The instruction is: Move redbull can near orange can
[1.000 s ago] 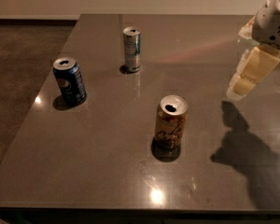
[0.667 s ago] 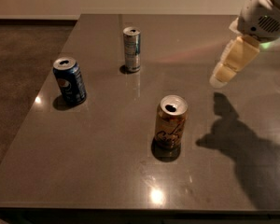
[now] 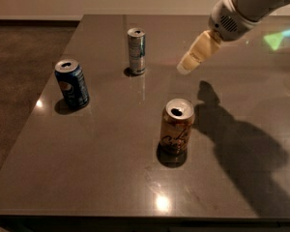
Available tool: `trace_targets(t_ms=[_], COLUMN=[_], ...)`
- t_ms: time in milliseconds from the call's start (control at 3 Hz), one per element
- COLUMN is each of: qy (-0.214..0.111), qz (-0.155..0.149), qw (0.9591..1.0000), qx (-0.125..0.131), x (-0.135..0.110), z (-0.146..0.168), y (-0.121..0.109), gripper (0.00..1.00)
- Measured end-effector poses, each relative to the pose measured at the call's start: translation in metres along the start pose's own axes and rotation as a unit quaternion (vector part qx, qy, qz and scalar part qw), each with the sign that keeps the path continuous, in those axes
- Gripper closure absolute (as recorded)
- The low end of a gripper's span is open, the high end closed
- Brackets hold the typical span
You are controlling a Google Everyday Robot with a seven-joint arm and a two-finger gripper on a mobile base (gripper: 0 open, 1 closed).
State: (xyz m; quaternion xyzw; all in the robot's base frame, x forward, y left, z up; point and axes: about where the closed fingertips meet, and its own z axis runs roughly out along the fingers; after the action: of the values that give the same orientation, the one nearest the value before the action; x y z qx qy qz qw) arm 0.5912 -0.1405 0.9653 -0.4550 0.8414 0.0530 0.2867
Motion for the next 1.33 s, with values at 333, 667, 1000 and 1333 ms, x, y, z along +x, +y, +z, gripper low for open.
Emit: trace_targets(t_ms=[333,667,1000,1333], qy=[-0.056,-0.056,-0.055,-0.055], qz=[0.016,0.016,0.004,-0.001], qw=[0.9982,0.9982,0.9984,0.9984], qx=[0.013,0.013,0.013,0.015], x=[-0.053,-0.053,-0.065,-0.086], z=[0.055,0.055,0.067,0.09], y=[0.013,0.013,0.02,0.026], gripper=[0.0,0.0,0.0,0.0])
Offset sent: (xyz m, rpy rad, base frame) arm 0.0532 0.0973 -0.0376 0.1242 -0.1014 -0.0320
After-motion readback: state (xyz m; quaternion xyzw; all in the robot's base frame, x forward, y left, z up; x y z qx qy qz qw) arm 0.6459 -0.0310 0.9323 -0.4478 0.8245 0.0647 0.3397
